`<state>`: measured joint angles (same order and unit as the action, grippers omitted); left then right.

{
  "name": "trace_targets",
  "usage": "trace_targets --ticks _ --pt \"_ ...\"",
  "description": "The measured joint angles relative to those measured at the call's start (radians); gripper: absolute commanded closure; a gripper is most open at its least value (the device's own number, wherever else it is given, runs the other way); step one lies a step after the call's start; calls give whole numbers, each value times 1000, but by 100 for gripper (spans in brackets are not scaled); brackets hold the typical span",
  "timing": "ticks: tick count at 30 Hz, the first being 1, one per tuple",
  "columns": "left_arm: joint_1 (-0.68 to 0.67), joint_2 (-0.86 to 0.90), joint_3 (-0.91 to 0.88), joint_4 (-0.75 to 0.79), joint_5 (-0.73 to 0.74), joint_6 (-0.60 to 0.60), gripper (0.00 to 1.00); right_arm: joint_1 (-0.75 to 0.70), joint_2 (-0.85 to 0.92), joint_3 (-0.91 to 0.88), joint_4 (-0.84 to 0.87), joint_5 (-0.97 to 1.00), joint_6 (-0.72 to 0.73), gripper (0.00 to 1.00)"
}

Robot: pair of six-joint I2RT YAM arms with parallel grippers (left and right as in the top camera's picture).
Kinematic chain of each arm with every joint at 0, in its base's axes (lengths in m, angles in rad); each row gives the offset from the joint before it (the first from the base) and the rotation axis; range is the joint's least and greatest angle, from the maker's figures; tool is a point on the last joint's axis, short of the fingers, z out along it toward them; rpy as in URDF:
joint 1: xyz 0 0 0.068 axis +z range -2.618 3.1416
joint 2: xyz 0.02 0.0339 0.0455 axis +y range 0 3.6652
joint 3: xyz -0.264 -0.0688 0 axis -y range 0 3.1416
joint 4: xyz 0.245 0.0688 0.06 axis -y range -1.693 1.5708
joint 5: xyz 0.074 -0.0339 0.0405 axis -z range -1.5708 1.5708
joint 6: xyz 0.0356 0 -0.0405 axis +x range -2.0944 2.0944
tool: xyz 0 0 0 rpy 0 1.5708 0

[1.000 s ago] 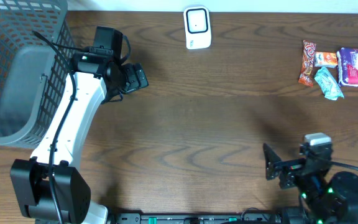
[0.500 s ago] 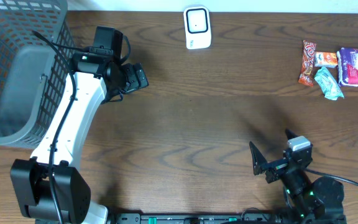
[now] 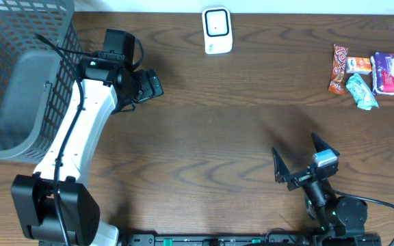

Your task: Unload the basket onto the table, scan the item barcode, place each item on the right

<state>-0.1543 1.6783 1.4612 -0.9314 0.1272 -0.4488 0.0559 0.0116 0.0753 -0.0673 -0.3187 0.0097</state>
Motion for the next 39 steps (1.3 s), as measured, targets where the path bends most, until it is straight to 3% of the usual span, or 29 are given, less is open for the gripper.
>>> trace_targets --ticks 13,23,39 --pt "0 0 0 0 0 0 2 0 0 -65 109 47 4 1" --pt "0 0 0 0 0 0 2 0 0 -66 11 105 18 1" --pt "0 0 0 0 0 0 2 0 0 -66 -3 245 72 1"
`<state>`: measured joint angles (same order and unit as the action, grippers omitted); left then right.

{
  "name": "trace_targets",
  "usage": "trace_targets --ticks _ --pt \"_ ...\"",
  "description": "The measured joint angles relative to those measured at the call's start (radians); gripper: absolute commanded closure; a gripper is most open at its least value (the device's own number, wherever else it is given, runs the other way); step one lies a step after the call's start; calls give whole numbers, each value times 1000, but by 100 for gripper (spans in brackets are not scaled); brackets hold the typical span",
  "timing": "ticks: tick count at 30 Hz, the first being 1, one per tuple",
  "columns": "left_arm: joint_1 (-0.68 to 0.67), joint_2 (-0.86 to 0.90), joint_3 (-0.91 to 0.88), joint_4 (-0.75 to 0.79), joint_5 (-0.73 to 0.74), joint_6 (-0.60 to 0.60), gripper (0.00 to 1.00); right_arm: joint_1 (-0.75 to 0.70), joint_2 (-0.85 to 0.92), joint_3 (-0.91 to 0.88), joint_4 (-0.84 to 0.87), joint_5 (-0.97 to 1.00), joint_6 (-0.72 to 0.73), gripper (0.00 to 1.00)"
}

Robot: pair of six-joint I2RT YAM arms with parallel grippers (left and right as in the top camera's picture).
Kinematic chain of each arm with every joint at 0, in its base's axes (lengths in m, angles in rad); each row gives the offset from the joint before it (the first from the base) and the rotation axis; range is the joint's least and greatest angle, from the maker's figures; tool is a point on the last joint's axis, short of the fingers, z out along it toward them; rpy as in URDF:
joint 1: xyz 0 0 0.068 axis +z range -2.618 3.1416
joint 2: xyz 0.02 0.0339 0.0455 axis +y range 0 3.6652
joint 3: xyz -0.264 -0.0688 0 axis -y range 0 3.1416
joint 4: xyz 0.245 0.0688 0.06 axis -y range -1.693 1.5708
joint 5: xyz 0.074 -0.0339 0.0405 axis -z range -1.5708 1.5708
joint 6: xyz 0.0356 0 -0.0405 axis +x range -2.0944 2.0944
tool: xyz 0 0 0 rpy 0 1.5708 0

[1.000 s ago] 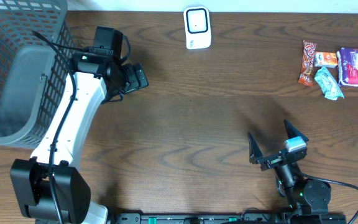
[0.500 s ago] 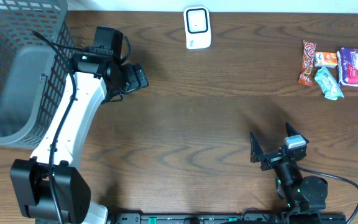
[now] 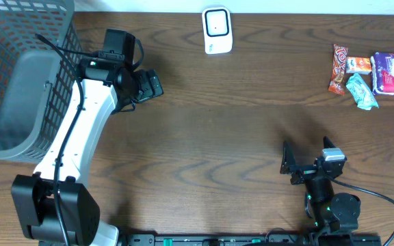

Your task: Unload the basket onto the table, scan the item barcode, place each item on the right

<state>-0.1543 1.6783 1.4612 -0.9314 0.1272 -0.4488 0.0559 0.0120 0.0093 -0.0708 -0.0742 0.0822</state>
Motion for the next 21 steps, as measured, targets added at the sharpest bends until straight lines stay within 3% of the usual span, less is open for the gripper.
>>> trace_targets --ticks 21 --pt "0 0 0 0 0 0 2 0 0 0 -3 27 -42 1"
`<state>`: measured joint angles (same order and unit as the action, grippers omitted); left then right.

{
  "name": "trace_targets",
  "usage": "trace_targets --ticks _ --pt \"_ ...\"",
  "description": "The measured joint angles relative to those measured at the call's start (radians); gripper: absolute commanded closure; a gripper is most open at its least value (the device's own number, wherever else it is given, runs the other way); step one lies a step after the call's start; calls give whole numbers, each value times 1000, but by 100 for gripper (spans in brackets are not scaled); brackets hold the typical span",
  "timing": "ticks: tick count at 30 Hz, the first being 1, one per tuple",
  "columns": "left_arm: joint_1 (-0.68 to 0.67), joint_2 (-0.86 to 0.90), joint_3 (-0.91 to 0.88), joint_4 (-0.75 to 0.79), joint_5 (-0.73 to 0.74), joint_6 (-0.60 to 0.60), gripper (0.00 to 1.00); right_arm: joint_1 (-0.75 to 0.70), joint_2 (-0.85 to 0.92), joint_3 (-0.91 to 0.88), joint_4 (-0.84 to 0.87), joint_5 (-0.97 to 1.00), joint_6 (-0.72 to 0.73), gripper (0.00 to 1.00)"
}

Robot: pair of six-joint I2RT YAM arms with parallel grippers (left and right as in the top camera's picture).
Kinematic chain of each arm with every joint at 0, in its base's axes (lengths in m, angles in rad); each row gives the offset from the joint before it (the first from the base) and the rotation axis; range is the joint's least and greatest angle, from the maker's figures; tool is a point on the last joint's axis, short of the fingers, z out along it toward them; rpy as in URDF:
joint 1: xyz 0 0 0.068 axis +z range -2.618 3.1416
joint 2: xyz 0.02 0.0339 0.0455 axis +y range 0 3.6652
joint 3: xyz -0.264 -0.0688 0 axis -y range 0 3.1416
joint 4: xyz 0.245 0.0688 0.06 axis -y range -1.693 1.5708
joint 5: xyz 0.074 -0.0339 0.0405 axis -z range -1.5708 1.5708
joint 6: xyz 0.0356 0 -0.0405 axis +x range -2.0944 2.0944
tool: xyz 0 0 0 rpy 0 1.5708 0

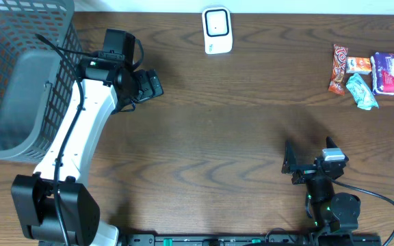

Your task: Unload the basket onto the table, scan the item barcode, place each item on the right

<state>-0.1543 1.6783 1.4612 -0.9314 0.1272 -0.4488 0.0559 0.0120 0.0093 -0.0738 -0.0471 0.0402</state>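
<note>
The white barcode scanner (217, 29) stands at the table's far edge, in the middle. Several snack packets (373, 72) lie in a cluster at the far right: a red-orange one, a teal one, and a purple-and-white pack. My left gripper (152, 85) hovers left of the scanner, beside the basket. It looks shut and holds nothing. My right gripper (310, 152) sits low at the front right, far from the packets. Its fingers are spread apart and empty.
A large grey mesh basket (19, 41) fills the far left corner. The white left arm (81, 123) runs diagonally along its right side. The dark wooden table (217, 123) lies between both grippers, the scanner and the packets.
The right gripper has shifted a hair to the right. The left arm, scanner and packets are where they were.
At first my right gripper stood at the front right with its fingers spread wide on a diagonal. Later it had turned and lay slightly further right, and it stays there now. The left arm, the scanner and the packets kept their places throughout.
</note>
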Motion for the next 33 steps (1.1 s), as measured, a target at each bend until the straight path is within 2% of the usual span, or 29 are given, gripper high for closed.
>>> trace_targets --ticks 33 --pt "0 0 0 0 0 0 2 0 0 0 -2 18 1 1"
